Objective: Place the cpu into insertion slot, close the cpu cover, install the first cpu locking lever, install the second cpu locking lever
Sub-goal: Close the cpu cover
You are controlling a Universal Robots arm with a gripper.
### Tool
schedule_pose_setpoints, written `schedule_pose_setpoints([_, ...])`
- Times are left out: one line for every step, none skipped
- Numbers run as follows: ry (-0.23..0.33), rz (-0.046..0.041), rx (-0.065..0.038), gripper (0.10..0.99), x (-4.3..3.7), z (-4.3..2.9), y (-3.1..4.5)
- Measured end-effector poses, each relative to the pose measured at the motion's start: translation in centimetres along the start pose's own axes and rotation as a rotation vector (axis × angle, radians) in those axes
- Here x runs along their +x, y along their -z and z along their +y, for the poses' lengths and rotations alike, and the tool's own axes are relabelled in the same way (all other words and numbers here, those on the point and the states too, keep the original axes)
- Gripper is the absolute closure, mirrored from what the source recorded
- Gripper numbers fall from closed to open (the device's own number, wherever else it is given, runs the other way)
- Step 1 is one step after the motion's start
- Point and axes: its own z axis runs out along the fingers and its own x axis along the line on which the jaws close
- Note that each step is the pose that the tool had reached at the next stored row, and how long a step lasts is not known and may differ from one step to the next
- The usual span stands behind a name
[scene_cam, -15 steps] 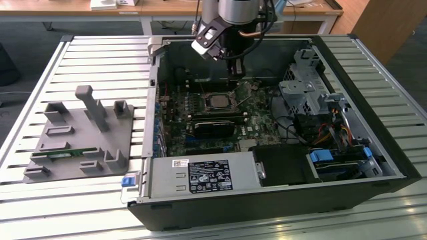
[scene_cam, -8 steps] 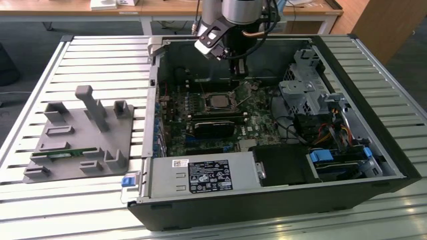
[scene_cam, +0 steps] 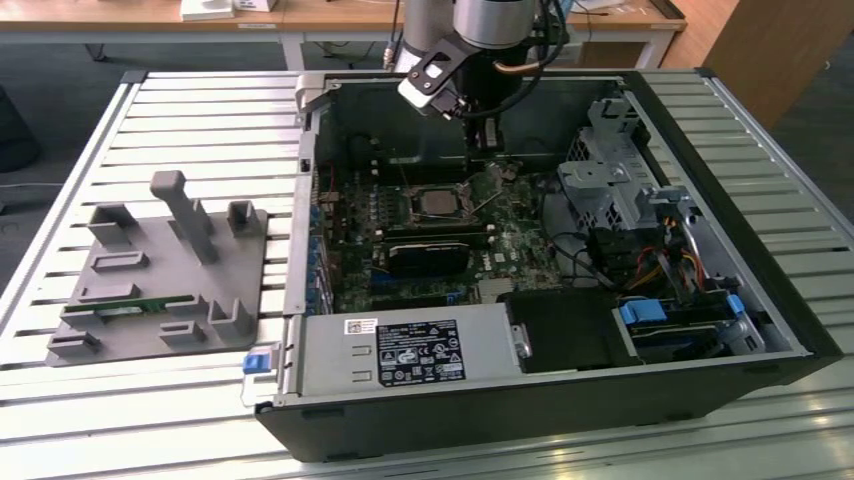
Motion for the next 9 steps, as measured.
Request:
schedule_pose_setpoints([0.000, 0.0000, 0.001, 0.980, 0.00, 0.08, 0.00])
schedule_pose_setpoints([0.000, 0.0000, 0.002, 0.980, 0.00, 0.15, -0.01])
schedule_pose_setpoints([0.000, 0.0000, 0.004, 0.980, 0.00, 0.24, -0.01])
schedule_pose_setpoints([0.000, 0.0000, 0.004, 0.980, 0.01, 0.31, -0.01])
schedule_pose_setpoints([0.000, 0.0000, 0.006, 0.980, 0.01, 0.39, -0.02])
schedule_pose_setpoints([0.000, 0.0002, 0.007, 0.980, 0.01, 0.46, -0.02])
schedule_pose_setpoints([0.000, 0.0003, 0.008, 0.980, 0.01, 0.54, -0.03])
schedule_pose_setpoints([0.000, 0.0003, 0.009, 0.980, 0.01, 0.60, -0.03])
schedule_pose_setpoints([0.000, 0.0003, 0.010, 0.980, 0.01, 0.67, -0.03])
